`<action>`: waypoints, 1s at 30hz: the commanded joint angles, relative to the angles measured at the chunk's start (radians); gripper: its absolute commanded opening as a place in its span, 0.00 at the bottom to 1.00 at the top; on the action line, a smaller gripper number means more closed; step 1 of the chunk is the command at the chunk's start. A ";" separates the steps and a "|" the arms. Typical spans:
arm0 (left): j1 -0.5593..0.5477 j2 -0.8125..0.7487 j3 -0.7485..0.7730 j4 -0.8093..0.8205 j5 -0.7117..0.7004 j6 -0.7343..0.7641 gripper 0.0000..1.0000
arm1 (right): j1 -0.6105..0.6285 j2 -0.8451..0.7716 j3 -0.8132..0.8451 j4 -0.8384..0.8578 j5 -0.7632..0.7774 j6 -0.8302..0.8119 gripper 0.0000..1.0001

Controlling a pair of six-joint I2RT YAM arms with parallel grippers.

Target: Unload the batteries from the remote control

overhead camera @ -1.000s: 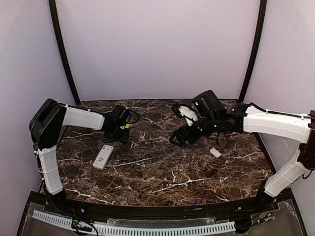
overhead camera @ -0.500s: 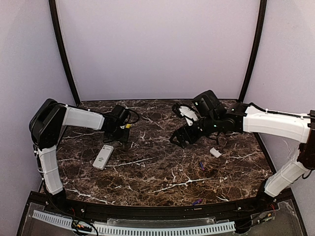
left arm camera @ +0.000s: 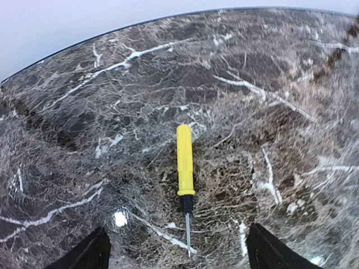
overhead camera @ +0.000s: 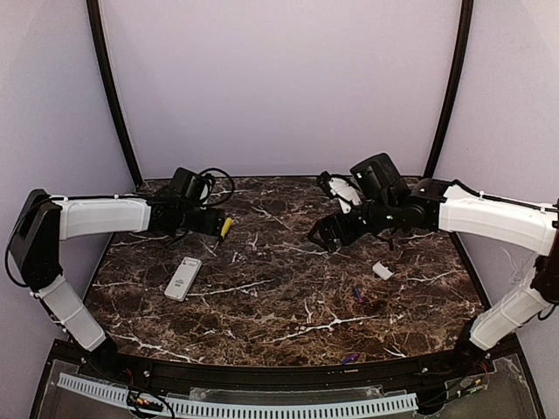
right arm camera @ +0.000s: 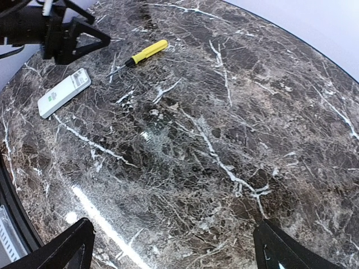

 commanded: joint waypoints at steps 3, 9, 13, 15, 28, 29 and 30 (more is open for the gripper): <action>0.007 -0.144 -0.077 0.083 -0.156 0.094 0.92 | -0.046 -0.053 -0.018 0.046 0.142 -0.037 0.99; 0.053 -0.158 -0.077 0.082 -0.333 0.157 0.94 | -0.144 -0.108 -0.059 0.124 0.246 -0.118 0.98; 0.101 -0.172 -0.113 0.146 -0.464 0.202 0.94 | -0.233 -0.137 -0.091 0.190 0.285 -0.132 0.99; 0.131 -0.191 -0.149 0.209 -0.499 0.221 0.94 | -0.284 -0.152 -0.116 0.226 0.290 -0.127 0.99; 0.219 -0.192 -0.498 0.825 -0.530 0.505 0.95 | -0.518 -0.164 -0.256 0.341 0.354 -0.031 0.99; 0.226 -0.187 -0.509 0.853 -0.517 0.510 0.95 | -0.526 -0.164 -0.265 0.349 0.353 -0.029 0.99; 0.230 -0.179 -0.528 0.867 -0.508 0.511 0.95 | -0.536 -0.168 -0.273 0.361 0.346 -0.030 0.99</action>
